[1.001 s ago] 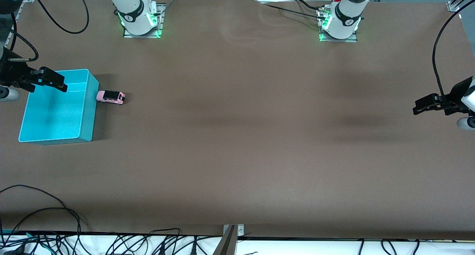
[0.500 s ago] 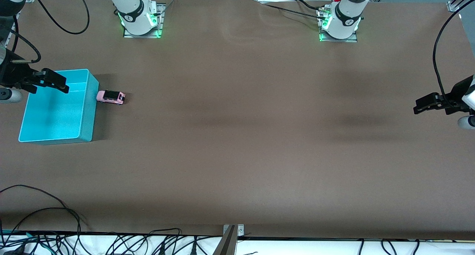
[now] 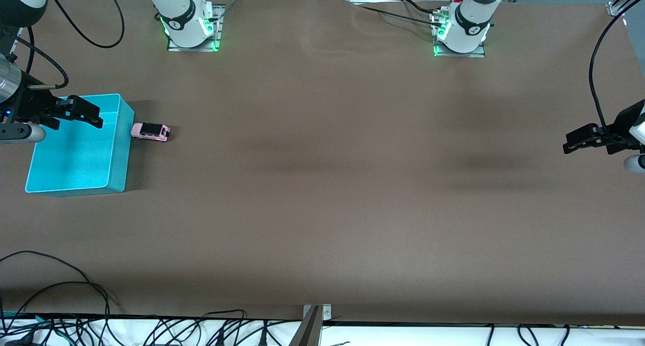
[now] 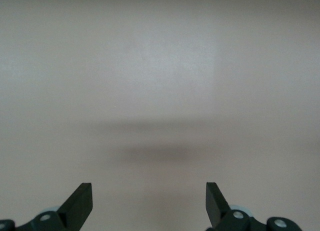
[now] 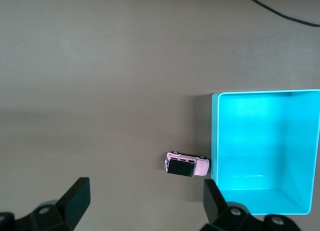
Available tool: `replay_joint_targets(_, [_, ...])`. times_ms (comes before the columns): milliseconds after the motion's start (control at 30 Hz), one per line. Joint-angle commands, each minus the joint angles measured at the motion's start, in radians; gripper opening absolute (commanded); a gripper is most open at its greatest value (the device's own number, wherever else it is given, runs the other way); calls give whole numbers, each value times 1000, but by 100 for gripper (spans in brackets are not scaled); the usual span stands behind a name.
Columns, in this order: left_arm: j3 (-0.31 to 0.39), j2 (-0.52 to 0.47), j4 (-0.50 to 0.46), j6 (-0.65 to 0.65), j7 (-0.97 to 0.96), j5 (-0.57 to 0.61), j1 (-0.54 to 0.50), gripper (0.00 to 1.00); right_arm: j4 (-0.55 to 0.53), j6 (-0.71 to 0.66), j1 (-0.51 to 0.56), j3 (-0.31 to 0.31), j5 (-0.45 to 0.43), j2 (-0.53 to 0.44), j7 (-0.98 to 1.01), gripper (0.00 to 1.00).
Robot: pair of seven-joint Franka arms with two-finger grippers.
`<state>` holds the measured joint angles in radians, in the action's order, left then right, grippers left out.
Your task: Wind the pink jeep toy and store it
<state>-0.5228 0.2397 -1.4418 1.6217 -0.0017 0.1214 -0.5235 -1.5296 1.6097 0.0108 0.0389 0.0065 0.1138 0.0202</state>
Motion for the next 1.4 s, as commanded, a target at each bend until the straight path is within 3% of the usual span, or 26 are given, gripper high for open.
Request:
replay_joint_targets(0, [-2,-37,-34,-5,28,-19,-15,100,17,-13,-3,-2,-3,3,6,100])
replay_joint_targets(200, [26,-63,-57,-5,28,-19,23,100,16,-13,-2,-4,-2,4,7,100])
replay_joint_targets(534, [388,-135,-103,-3,26,-77,361,100,16,-13,-25,1,-23,3,-43,100])
replay_joint_targets(767, [507,-166,-126,-3,25,-100,488,100,16,-36,-37,-2,-30,4,-43,100])
replay_joint_targets(1368, [524,-174,-129,-2,25,-101,504,100,11,-60,-34,-5,-34,6,-37,100])
